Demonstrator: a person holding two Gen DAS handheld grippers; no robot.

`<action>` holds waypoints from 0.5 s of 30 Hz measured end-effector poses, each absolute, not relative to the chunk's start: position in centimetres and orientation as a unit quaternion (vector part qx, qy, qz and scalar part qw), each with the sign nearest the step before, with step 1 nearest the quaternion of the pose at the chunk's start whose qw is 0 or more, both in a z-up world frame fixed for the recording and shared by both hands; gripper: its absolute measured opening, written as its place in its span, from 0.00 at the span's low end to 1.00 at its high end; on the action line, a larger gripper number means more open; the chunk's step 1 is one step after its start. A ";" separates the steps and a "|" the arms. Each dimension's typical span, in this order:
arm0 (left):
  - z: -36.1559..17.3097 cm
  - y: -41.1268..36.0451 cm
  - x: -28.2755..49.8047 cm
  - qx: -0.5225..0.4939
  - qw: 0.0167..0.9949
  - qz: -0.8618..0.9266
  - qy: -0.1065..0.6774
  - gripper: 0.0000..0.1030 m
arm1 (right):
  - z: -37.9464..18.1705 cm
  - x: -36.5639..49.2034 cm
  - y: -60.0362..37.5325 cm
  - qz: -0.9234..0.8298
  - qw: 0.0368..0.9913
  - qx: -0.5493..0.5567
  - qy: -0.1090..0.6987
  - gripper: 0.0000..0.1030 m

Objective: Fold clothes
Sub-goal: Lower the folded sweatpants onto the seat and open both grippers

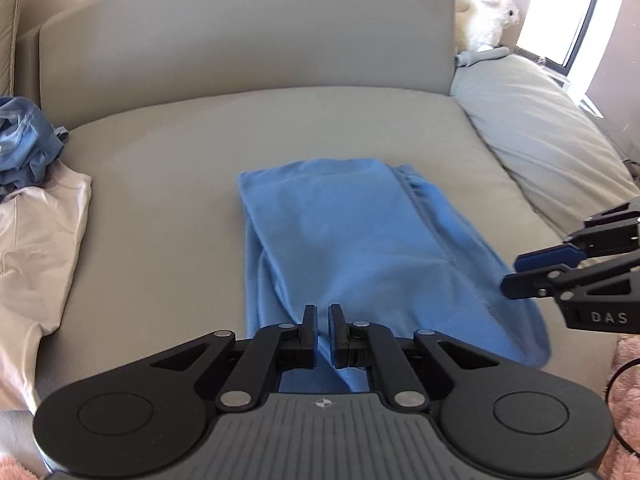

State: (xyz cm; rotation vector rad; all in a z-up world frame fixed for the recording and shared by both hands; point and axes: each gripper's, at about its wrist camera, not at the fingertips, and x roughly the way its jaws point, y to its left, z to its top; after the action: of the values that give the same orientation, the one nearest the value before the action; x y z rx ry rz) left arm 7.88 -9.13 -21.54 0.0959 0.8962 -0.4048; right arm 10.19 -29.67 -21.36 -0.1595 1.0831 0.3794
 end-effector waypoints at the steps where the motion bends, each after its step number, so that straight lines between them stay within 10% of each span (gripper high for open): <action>1: -21.4 -9.8 7.5 0.051 0.881 -0.192 0.430 0.09 | -20.9 9.7 -29.5 0.184 0.843 -0.058 0.502 0.25; 15: -21.0 -10.9 3.9 0.087 0.857 -0.148 0.486 0.12 | -21.6 4.9 -29.0 0.143 0.824 -0.051 0.545 0.30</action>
State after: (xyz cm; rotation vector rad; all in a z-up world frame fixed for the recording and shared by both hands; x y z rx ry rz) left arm 3.87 -10.87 -20.98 0.1835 1.0216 -0.3116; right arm 4.92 -29.01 -21.59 -0.1081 1.1596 0.3039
